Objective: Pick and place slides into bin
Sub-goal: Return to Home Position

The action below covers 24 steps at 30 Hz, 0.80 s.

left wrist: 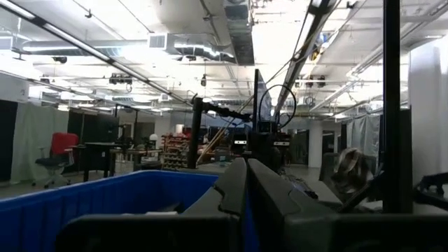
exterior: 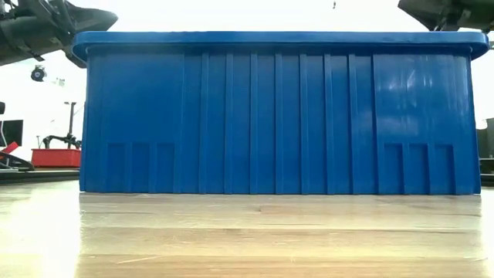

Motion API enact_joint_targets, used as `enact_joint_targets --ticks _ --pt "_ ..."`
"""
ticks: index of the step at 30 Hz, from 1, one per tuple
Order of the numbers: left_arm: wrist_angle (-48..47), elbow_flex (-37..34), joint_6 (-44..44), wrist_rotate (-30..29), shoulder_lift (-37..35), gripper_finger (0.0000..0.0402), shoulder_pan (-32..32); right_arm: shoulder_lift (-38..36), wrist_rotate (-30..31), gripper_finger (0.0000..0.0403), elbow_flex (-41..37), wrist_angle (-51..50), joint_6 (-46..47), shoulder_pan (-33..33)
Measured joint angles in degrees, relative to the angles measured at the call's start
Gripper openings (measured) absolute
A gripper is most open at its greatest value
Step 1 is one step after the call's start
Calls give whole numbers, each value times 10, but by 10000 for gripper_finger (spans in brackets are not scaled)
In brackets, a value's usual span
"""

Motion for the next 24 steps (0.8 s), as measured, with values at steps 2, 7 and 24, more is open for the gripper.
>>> enact_joint_targets --ticks 2,7,24 --pt "-2 0 0 -1 1 0 0 6 -23 8 -8 -12 19 1" --pt "-2 0 0 -12 2 0 0 37 -99 8 -55 80 66 1" --pt "-6 -1 0 -10 7 0 0 41 -83 8 -145 200 101 0"
